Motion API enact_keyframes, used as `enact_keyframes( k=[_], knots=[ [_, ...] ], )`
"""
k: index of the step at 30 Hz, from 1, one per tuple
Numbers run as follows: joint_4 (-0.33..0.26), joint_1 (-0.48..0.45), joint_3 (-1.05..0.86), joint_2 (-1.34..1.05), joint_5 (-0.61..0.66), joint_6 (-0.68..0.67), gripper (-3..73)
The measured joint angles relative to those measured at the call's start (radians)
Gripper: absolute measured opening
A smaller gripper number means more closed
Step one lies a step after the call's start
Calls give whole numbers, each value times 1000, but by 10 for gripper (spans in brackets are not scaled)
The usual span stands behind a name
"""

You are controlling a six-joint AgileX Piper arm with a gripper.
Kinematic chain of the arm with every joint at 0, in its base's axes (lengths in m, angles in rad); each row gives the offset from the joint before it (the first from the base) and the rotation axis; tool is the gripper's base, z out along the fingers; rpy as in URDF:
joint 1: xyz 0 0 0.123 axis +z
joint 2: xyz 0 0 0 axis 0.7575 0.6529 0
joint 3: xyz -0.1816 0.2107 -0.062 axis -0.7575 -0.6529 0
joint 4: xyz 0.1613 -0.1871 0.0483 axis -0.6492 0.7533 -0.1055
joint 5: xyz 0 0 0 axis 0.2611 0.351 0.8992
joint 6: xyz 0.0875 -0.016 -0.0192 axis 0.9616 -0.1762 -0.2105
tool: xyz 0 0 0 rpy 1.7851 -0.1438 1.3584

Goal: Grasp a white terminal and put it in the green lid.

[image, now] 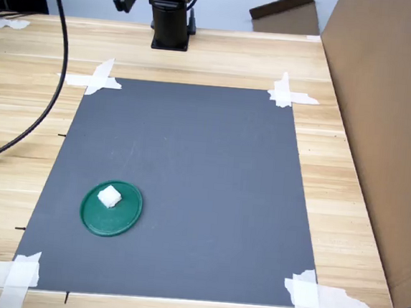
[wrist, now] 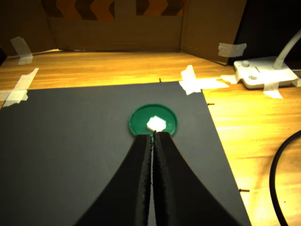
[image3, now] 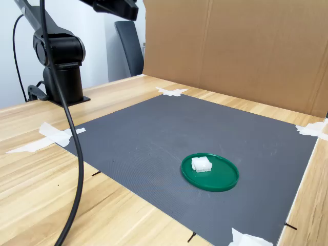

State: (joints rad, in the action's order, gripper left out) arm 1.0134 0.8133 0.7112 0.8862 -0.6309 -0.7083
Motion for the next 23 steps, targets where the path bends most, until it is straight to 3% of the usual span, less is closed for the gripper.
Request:
enact_keyframes(
  k=[5, 7, 23],
  knots=[
    [0, 0, -111, -148, 9, 1, -24],
    [0, 0, -182, -273, 72, 1, -24],
    [0, 0, -379, -542, 101, 1, -26]
  ],
)
